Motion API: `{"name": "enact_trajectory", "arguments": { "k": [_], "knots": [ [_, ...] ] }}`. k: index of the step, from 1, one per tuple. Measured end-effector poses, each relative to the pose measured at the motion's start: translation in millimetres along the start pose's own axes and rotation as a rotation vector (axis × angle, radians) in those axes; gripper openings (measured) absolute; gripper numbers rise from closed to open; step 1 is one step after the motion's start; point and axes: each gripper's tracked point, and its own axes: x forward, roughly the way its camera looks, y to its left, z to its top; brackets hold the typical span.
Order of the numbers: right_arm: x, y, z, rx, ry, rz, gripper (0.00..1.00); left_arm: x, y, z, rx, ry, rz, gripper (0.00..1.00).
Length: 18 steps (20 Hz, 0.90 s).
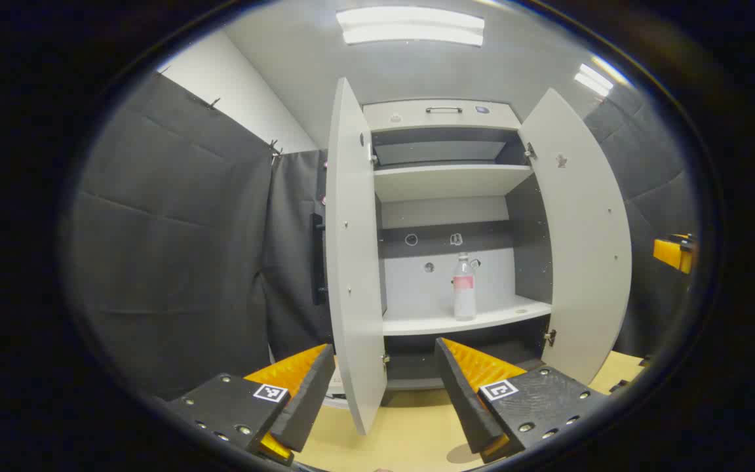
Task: Grasp the bottle in the cabinet with the left hand and place it on the coaster, then close the right door with the right hand and the left door with the left hand.
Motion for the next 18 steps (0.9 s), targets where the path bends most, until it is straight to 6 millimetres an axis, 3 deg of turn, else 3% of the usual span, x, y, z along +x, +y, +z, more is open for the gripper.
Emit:
{"name": "enact_trajectory", "arguments": {
  "k": [2,3,11,12,18],
  "knots": [
    [0,0,-2,0.006,0.005,0.005,0.97,-2,-4,-1,-0.002,0.005,-0.005,0.83],
    [-1,-1,-2,0.005,0.006,0.006,0.98,-3,-7,-2,-0.006,0.007,-0.008,0.97],
    [3,-19,-7,0.001,0.016,0.027,0.97,-5,-28,4,0.001,0.002,-0.013,0.97],
    [6,-23,-8,0.0,0.018,0.031,0.95,-4,-33,5,-0.002,0.002,-0.012,0.9],
    [13,-60,-15,-0.025,0.012,0.059,0.97,6,-83,20,-0.007,-0.024,-0.033,0.9]
  ]
}}
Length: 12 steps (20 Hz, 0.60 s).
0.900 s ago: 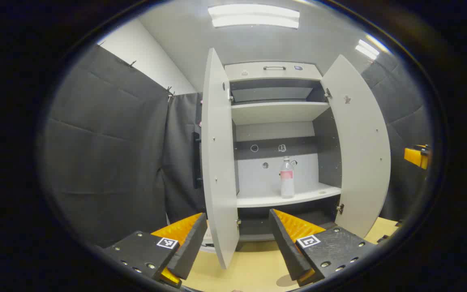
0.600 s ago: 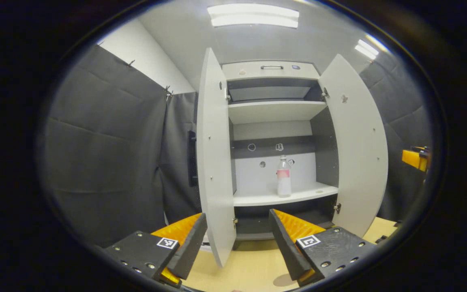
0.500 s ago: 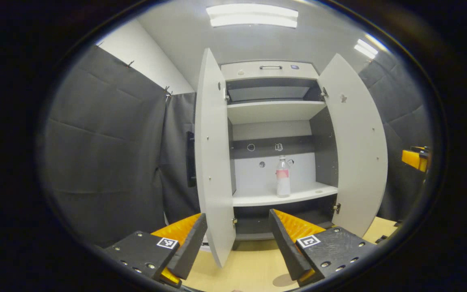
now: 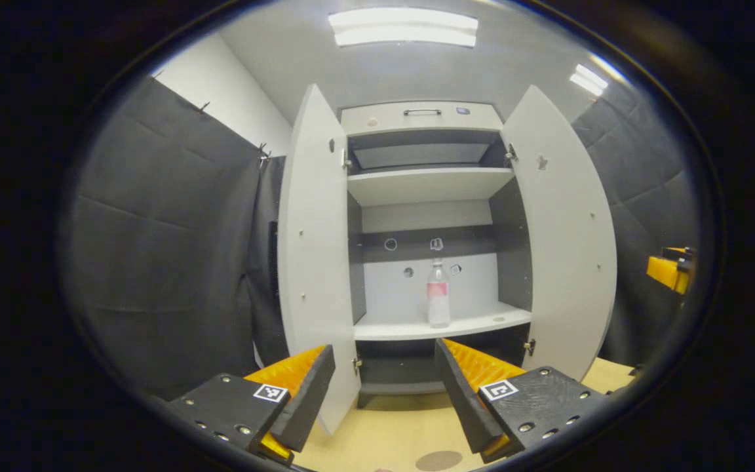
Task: Grasp the bottle in the cabinet with the left hand and place it on the coaster, then close the right door with the right hand and the left door with the left hand.
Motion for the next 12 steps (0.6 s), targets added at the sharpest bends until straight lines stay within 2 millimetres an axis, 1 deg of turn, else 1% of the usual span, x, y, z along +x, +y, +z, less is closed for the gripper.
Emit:
{"name": "enact_trajectory", "arguments": {
  "k": [1,3,6,8,10,12],
  "knots": [
    [1,-6,-2,0.001,0.001,0.007,0.96,4,-11,2,0.0,-0.005,-0.01,0.9],
    [0,-18,-10,0.017,0.011,0.024,0.97,14,-29,5,-0.005,-0.005,-0.021,0.9],
    [-3,-34,-23,0.039,0.037,0.041,0.97,38,-52,11,-0.005,0.005,-0.032,0.9],
    [-4,-47,-30,0.045,0.055,0.028,0.97,58,-64,16,0.002,0.005,-0.049,0.9],
    [-3,-58,-31,0.052,0.054,0.009,0.97,77,-76,22,0.006,0.005,-0.075,0.9],
    [-1,-69,-38,0.05,0.069,-0.026,0.97,103,-86,25,0.004,-0.003,-0.102,0.9]
  ]
}}
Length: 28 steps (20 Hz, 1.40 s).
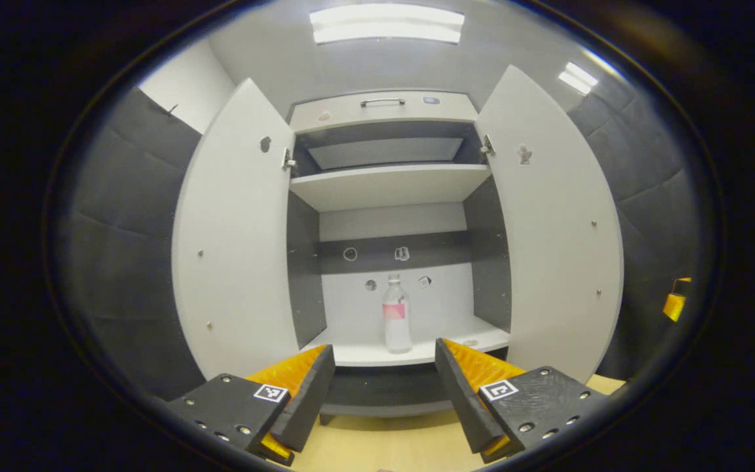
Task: Grasp the bottle in the cabinet with the left hand and place it on the coaster, then close the right door with the right hand and the left door with the left hand.
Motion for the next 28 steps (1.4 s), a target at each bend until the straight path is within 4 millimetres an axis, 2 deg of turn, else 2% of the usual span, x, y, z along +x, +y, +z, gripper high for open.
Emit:
{"name": "enact_trajectory", "arguments": {
  "k": [4,8,11,17,24,25,28],
  "knots": [
    [5,-15,-1,0.012,0.012,-0.079,0.97,53,-8,0,-0.015,-0.008,-0.051,0.9],
    [14,-29,1,-0.009,0.009,-0.171,0.97,112,-13,-9,-0.052,0.009,-0.103,0.9],
    [22,-32,-2,0.007,0.016,-0.228,0.97,152,-14,-22,-0.066,0.026,-0.135,0.9],
    [33,-34,-6,-0.002,0.035,-0.315,0.97,218,-8,-41,-0.054,0.036,-0.153,0.9],
    [42,-25,-18,-0.036,0.071,-0.358,0.97,283,-11,-82,-0.068,0.109,-0.187,0.9],
    [43,-23,-19,-0.043,0.076,-0.36,0.96,290,-12,-88,-0.076,0.121,-0.19,0.9],
    [41,-18,-23,-0.063,0.088,-0.356,0.97,301,-8,-91,-0.114,0.121,-0.179,0.9]
  ]
}}
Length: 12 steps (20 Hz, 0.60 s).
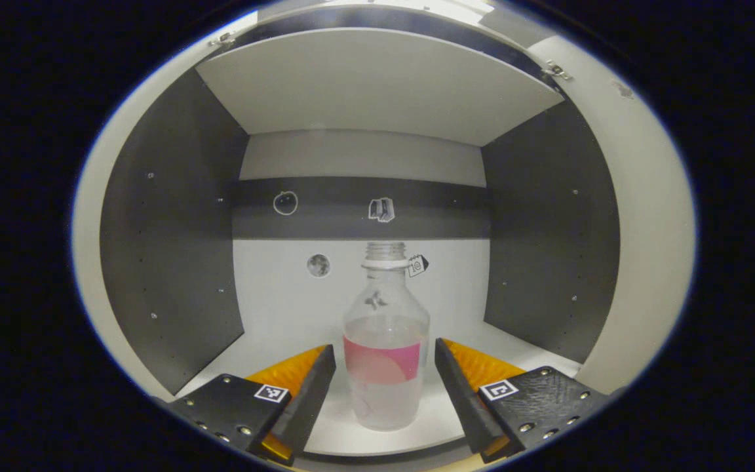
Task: Grasp the bottle in the cabinet with the left hand and place it on the coaster, then close the right door with the right hand and the left door with the left hand.
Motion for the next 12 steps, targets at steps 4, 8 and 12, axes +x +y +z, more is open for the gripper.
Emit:
{"name": "enact_trajectory", "arguments": {
  "k": [4,8,12],
  "knots": [
    [-3,3,0,-0.009,-0.002,0.016,0.96,-5,3,1,-0.025,-0.002,0.006,0.7],
    [-6,4,3,-0.004,-0.01,0.057,0.96,-35,4,10,-0.049,-0.023,0.019,0.7],
    [-10,6,2,0.01,-0.011,0.114,0.96,-78,2,21,-0.04,-0.052,0.038,0.7]
  ]
}}
